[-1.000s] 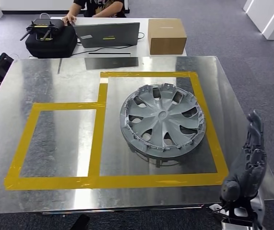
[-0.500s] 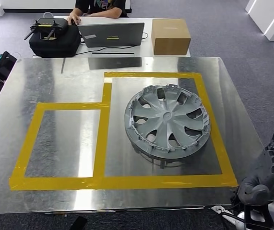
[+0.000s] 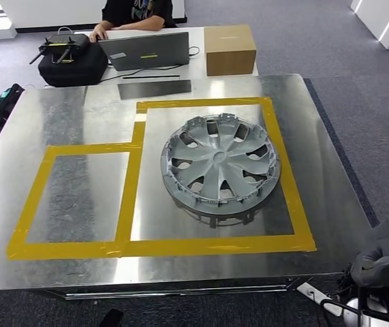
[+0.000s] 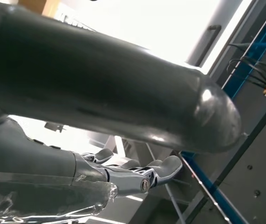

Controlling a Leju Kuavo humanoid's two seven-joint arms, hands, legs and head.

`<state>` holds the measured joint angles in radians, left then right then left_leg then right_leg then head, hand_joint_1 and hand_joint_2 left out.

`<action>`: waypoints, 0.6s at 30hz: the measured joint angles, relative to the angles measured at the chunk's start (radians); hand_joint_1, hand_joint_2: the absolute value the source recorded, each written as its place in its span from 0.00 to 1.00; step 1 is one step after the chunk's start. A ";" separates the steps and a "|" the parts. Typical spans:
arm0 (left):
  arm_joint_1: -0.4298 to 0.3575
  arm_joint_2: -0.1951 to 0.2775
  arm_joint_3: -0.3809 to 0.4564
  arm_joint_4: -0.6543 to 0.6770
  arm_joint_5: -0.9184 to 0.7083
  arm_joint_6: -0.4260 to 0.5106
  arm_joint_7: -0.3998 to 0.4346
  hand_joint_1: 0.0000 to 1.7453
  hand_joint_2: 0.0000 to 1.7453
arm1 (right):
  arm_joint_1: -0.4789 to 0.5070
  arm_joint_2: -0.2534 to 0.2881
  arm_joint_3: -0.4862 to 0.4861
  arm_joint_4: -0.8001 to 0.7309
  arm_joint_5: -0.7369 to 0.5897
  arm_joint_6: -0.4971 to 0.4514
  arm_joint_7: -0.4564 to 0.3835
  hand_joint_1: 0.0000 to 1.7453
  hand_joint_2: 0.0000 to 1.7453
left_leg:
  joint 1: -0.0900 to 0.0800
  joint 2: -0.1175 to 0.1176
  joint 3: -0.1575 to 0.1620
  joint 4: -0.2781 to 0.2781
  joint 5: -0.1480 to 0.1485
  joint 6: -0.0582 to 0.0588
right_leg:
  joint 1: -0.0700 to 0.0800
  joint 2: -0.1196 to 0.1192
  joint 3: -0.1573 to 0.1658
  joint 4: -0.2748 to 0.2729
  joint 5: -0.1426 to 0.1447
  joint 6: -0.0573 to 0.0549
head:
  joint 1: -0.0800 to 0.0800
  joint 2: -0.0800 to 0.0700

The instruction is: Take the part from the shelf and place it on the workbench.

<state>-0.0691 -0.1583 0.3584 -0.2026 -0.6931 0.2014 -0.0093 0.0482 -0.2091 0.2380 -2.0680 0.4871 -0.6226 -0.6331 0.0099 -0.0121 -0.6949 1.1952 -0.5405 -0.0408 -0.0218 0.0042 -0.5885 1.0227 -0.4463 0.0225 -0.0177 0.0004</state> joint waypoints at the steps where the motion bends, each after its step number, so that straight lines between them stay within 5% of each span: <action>1: 0.000 0.000 0.001 0.000 0.000 -0.001 0.000 0.00 0.00 | 0.003 0.001 -0.004 0.000 -0.003 0.000 0.000 0.00 0.00 | 0.000 0.000 -0.013 0.052 -0.027 0.001 | 0.002 -0.001 -0.010 0.000 0.007 -0.001 | 0.000 0.000; 3: 0.000 0.000 0.002 0.000 -0.001 -0.002 -0.001 0.00 0.00 | 0.007 0.002 -0.008 0.000 -0.005 0.000 0.001 0.00 0.00 | -0.001 0.000 0.011 0.058 -0.029 0.007 | 0.007 -0.002 -0.031 0.001 0.023 -0.001 | 0.000 0.000; 7: -0.007 0.001 0.002 0.000 -0.005 -0.001 -0.001 0.00 0.00 | 0.011 0.006 -0.018 0.000 -0.005 0.001 0.000 0.00 0.00 | -0.011 0.000 0.175 -0.179 0.034 0.031 | 0.013 -0.002 -0.058 0.002 0.051 0.012 | 0.001 0.000; 11: -0.006 0.001 0.003 0.000 -0.010 0.002 0.000 0.00 0.00 | 0.017 0.007 -0.028 0.000 -0.008 0.005 -0.001 0.00 0.00 | -0.018 0.001 0.177 -0.213 0.059 0.055 | 0.010 -0.006 -0.065 -0.008 0.072 0.035 | 0.001 0.000; 13: -0.005 0.000 0.004 0.000 -0.010 0.000 0.000 0.00 0.00 | 0.019 0.007 -0.033 0.000 -0.012 0.008 0.000 0.00 0.00 | -0.015 0.004 0.162 -0.217 0.079 0.067 | 0.009 -0.006 -0.087 0.039 0.018 0.045 | 0.003 0.000; 16: -0.006 -0.002 0.004 0.000 -0.011 -0.003 0.000 0.00 0.00 | 0.020 0.007 -0.035 0.001 -0.017 0.012 0.001 0.00 0.00 | -0.014 0.006 0.128 -0.216 0.106 0.075 | 0.009 -0.005 -0.136 0.225 -0.115 0.053 | 0.005 0.000; 18: -0.006 -0.003 0.005 0.000 -0.012 -0.004 0.000 0.00 0.00 | 0.021 0.008 -0.036 0.002 -0.020 0.017 0.001 0.00 0.00 | -0.015 0.006 0.103 -0.215 0.125 0.074 | 0.009 -0.005 -0.117 0.270 -0.121 0.055 | 0.005 0.000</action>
<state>-0.0746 -0.1615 0.3632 -0.2022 -0.7050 0.1973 -0.0093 0.0687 -0.2013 0.2024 -2.0656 0.4671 -0.6059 -0.6321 -0.0052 -0.0060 -0.5916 0.9800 -0.4152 0.0329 -0.0123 -0.0011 -0.7058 1.2931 -0.5672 0.0770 -0.0128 0.0004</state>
